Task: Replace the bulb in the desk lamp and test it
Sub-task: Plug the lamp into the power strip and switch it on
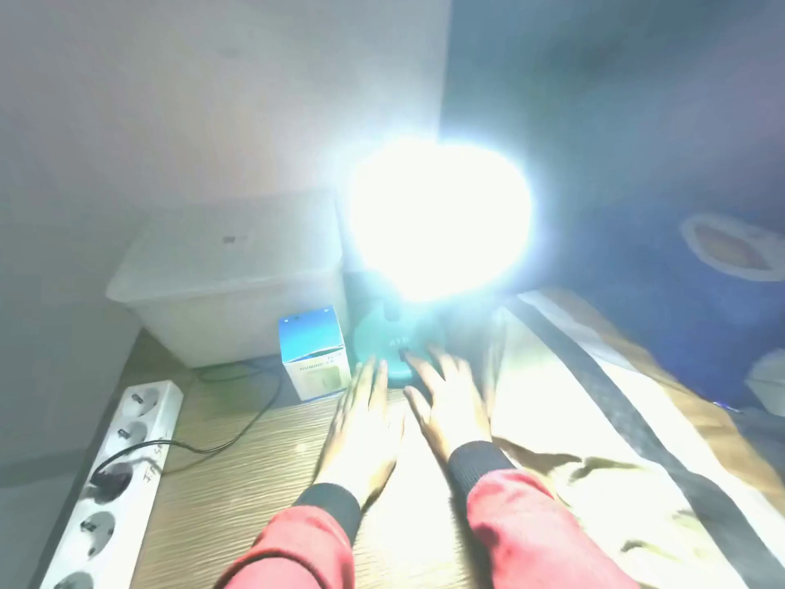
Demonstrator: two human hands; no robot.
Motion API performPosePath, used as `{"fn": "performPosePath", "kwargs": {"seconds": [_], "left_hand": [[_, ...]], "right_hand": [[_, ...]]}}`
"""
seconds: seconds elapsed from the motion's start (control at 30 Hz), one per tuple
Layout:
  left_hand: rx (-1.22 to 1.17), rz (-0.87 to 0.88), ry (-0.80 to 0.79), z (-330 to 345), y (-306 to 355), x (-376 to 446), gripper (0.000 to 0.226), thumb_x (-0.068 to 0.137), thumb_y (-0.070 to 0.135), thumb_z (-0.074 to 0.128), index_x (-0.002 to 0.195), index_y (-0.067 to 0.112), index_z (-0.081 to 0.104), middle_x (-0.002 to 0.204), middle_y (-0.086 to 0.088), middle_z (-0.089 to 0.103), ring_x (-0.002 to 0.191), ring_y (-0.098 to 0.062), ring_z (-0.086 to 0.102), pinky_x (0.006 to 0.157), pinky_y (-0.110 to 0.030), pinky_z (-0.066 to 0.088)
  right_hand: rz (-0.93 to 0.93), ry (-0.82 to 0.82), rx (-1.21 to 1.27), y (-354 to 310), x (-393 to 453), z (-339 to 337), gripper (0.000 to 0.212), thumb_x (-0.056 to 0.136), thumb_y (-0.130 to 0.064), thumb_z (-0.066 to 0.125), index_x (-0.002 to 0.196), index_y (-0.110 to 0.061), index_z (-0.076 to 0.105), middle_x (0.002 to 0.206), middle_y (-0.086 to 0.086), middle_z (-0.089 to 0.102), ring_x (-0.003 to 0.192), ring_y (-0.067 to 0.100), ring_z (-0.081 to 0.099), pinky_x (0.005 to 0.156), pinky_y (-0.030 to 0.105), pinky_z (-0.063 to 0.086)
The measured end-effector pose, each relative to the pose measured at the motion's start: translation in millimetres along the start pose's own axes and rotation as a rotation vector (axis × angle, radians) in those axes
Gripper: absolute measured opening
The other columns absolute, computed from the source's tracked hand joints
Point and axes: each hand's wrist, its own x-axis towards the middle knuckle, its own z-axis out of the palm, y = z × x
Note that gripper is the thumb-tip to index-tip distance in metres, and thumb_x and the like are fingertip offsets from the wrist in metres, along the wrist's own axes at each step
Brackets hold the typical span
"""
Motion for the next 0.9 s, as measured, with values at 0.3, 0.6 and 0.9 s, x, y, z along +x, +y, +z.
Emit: {"fn": "performPosePath", "kwargs": {"seconds": [0.3, 0.6, 0.9], "left_hand": [[-0.063, 0.014, 0.079, 4, -5, 1, 0.082, 0.077, 0.053, 0.015, 0.151, 0.018, 0.013, 0.161, 0.002, 0.008, 0.149, -0.011, 0.007, 0.118, -0.021, 0.005], [-0.064, 0.026, 0.074, 3, -4, 0, 0.082, 0.077, 0.053, 0.014, 0.151, 0.017, 0.012, 0.161, 0.001, 0.008, 0.149, -0.012, 0.006, 0.120, -0.023, 0.006], [-0.063, 0.025, 0.073, 2, -3, 0, 0.083, 0.076, 0.054, 0.014, 0.151, 0.018, 0.012, 0.161, 0.002, 0.007, 0.149, -0.012, 0.006, 0.118, -0.021, 0.004]], "right_hand": [[-0.001, 0.141, 0.027, 3, 0, 10, 0.034, 0.074, -0.034, 0.050, 0.093, -0.010, 0.062, 0.089, 0.011, 0.066, 0.082, 0.032, 0.061, 0.079, 0.031, 0.035], [0.008, 0.133, -0.005, 3, 0, 11, 0.036, 0.074, -0.036, 0.049, 0.095, -0.010, 0.063, 0.090, 0.011, 0.067, 0.081, 0.032, 0.062, 0.080, 0.033, 0.035], [-0.010, 0.150, -0.009, 6, 0, 14, 0.036, 0.074, -0.036, 0.049, 0.094, -0.010, 0.062, 0.088, 0.012, 0.067, 0.080, 0.033, 0.062, 0.079, 0.032, 0.035]]}}
